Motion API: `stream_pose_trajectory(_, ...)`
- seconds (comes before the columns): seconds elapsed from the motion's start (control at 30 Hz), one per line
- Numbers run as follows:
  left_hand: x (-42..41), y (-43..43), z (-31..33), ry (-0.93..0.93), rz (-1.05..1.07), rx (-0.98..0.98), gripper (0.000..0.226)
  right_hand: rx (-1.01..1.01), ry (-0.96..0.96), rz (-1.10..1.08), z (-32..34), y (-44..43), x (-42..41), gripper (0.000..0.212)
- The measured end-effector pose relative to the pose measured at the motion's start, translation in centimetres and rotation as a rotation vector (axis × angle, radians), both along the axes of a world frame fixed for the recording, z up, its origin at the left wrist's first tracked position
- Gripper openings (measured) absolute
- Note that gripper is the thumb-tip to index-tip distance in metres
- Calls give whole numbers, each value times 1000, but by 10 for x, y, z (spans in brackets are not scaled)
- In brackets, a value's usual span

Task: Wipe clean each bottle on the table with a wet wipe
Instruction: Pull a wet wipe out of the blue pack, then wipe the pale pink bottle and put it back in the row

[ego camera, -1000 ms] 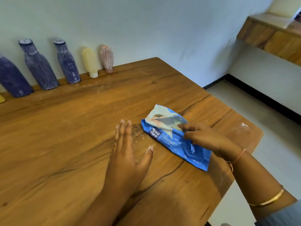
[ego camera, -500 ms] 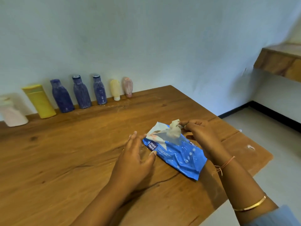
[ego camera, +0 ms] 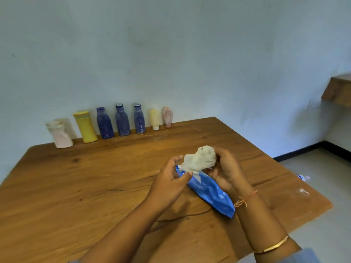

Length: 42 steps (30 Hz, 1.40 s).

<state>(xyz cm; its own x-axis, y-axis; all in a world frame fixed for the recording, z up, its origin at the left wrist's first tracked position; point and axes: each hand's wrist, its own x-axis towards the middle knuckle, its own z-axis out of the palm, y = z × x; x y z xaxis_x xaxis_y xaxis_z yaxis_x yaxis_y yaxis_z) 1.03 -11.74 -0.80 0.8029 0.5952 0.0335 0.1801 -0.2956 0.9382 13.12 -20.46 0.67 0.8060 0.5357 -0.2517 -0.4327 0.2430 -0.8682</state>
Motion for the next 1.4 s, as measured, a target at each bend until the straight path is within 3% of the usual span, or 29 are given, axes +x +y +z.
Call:
stream_pose_trajectory(0.1, -5, -2, 4, -80, 94, -192, 29, -34, -110, 145, 5, 17, -31, 25)
stream_pose_trajectory(0.2, -17, 5, 5, -114, 234, -231, 22, -175, -301, 268, 4, 33, -55, 24)
stream_pose_trajectory(0.37, -46, 24, 7, -113, 414, -172, 46, -405, -526, 465, 2, 50, -80, 42)
stream_pose_trajectory(0.5, -68, 41, 10, -142, 375, -217, 60, -363, -534, 479, 4, 67, -94, 17)
stream_pose_trajectory(0.63, -91, 69, 10, -140, 419, -189, 56, -282, -415, 457, 3, 97, -103, 20)
stream_pose_trajectory(0.9, -129, 192, 12, 61, 730, 124, 51, -145, -131, 458, -4, 175, -118, 24)
stream_pose_trajectory(1.17, -129, 343, 31, 373, 794, 530, 50, -344, -625, 486, -11, 233, -88, 32)
stream_pose_trajectory(1.4, -92, 422, 30, 716, 556, 952, 54, -453, -815, 486, -28, 259, -70, 25)
